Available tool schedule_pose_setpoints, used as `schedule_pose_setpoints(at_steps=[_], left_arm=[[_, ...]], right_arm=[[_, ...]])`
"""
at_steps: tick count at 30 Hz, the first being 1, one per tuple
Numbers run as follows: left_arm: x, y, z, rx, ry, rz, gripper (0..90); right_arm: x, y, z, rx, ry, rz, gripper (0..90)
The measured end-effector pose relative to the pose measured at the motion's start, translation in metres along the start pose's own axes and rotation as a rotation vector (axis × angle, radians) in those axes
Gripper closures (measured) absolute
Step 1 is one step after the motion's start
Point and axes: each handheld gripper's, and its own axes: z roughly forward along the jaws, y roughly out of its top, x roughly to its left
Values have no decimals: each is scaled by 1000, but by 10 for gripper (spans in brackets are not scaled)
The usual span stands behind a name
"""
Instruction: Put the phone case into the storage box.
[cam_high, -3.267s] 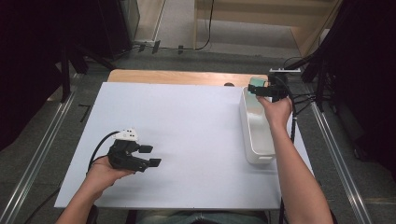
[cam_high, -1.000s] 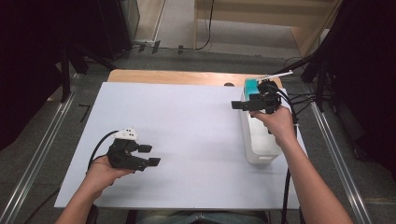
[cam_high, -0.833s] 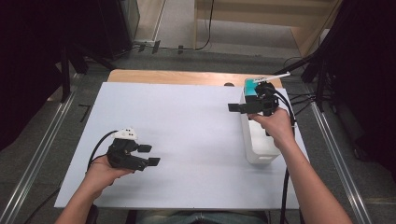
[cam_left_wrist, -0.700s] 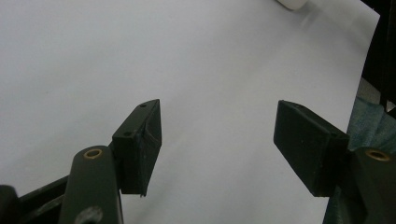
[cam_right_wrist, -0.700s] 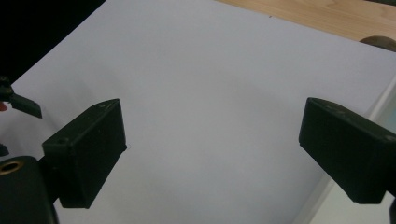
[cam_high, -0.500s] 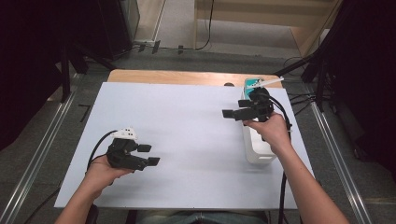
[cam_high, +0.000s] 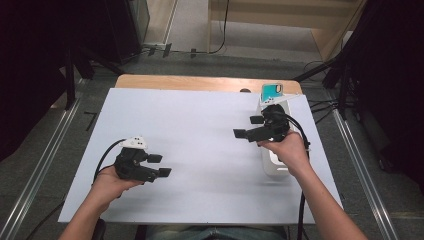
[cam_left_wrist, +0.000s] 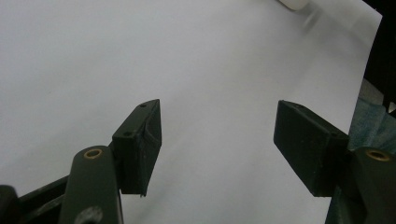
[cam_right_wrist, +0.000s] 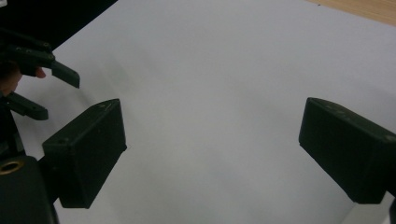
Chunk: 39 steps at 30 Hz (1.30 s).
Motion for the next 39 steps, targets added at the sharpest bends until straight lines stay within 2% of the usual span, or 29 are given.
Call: schedule_pose_setpoints(at_steps=[9, 17, 39], left_arm=[[1, -1, -2, -6, 16, -9, 322], [2, -1, -2, -6, 20, -7, 322], [2, -2, -3, -7, 22, -15, 322]], right_arm=[[16, -12, 4, 15, 34, -33, 60], [26, -24, 5, 29, 49, -41, 61], [35, -53, 9, 35, 59, -49, 61]])
